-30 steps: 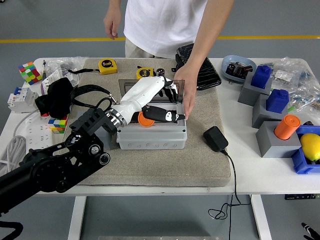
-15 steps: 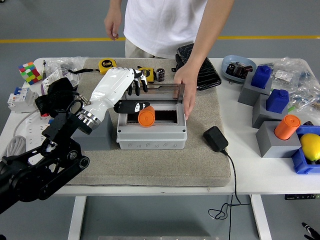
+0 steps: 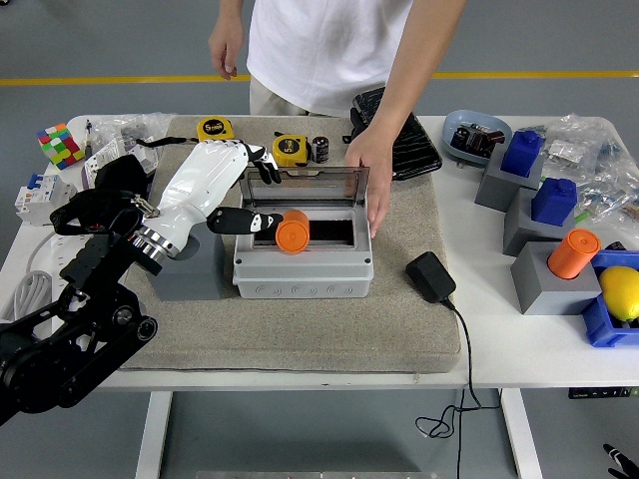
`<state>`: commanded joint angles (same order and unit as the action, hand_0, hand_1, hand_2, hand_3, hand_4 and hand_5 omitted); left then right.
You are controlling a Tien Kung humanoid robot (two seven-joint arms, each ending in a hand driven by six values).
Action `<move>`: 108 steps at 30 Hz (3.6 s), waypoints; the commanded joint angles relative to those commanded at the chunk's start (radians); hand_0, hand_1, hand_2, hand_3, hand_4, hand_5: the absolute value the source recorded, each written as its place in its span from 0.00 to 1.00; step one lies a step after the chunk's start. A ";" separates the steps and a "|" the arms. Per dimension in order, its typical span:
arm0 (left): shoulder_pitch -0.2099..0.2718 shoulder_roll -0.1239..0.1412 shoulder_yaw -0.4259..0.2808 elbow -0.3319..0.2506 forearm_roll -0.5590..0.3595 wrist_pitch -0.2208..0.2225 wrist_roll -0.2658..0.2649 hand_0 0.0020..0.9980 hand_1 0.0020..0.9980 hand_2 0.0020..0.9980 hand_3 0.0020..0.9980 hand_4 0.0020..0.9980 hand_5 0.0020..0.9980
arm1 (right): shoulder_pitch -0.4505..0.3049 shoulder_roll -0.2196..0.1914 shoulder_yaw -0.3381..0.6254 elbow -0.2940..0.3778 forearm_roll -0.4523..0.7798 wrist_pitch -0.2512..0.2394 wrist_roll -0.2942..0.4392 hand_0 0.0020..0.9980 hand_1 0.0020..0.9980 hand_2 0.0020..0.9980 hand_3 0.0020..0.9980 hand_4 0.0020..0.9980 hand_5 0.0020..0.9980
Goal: Fetch the battery,place it into the box,close the lid of the box
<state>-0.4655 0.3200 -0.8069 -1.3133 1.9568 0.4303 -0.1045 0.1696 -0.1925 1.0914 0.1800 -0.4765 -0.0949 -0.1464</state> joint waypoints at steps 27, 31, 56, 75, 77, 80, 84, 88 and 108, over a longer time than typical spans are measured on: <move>-0.046 -0.041 0.070 0.124 0.139 0.121 -0.007 0.36 0.59 0.50 0.54 1.00 0.30 | -0.003 0.003 -0.010 0.000 0.007 0.000 0.002 0.67 0.67 0.66 0.55 0.96 0.46; -0.054 -0.047 0.077 0.150 0.154 0.159 -0.030 0.35 0.58 0.52 0.55 1.00 0.29 | -0.004 0.003 -0.022 0.000 0.017 0.001 0.007 0.67 0.67 0.66 0.55 0.96 0.45; -0.142 -0.070 0.143 0.270 0.168 0.215 -0.044 0.33 0.56 0.55 0.56 1.00 0.30 | -0.005 0.004 -0.024 0.008 0.016 0.000 0.010 0.67 0.67 0.66 0.55 0.96 0.45; -0.217 -0.108 0.189 0.370 0.151 0.215 -0.047 0.32 0.55 0.55 0.55 1.00 0.30 | -0.005 0.008 -0.030 0.012 0.017 -0.001 0.010 0.67 0.67 0.66 0.55 0.96 0.45; -0.223 -0.110 0.187 0.374 0.151 0.215 -0.044 0.32 0.55 0.55 0.55 1.00 0.30 | -0.006 0.008 -0.031 0.012 0.018 -0.001 0.010 0.67 0.67 0.66 0.55 0.96 0.45; -0.229 -0.113 0.184 0.377 0.151 0.215 -0.042 0.33 0.54 0.55 0.54 1.00 0.30 | -0.006 0.008 -0.032 0.011 0.018 -0.001 0.010 0.67 0.67 0.66 0.55 0.96 0.45; -0.236 -0.114 0.188 0.380 0.151 0.215 -0.039 0.33 0.54 0.55 0.54 1.00 0.30 | -0.006 0.009 -0.032 0.012 0.018 -0.001 0.010 0.67 0.67 0.66 0.55 0.96 0.45; -0.240 -0.118 0.197 0.388 0.149 0.215 -0.036 0.32 0.54 0.54 0.54 1.00 0.30 | -0.005 0.010 -0.031 0.012 0.018 -0.001 0.011 0.67 0.67 0.66 0.55 0.96 0.45; -0.249 -0.105 0.135 0.343 0.128 0.215 -0.048 0.32 0.53 0.54 0.53 1.00 0.32 | -0.007 0.011 -0.029 0.013 0.017 -0.004 0.012 0.67 0.67 0.66 0.55 0.97 0.45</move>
<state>-0.7142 0.2150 -0.6721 -0.9706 2.0844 0.6454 -0.1528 0.1629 -0.1815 1.0623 0.1928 -0.4597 -0.0990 -0.1346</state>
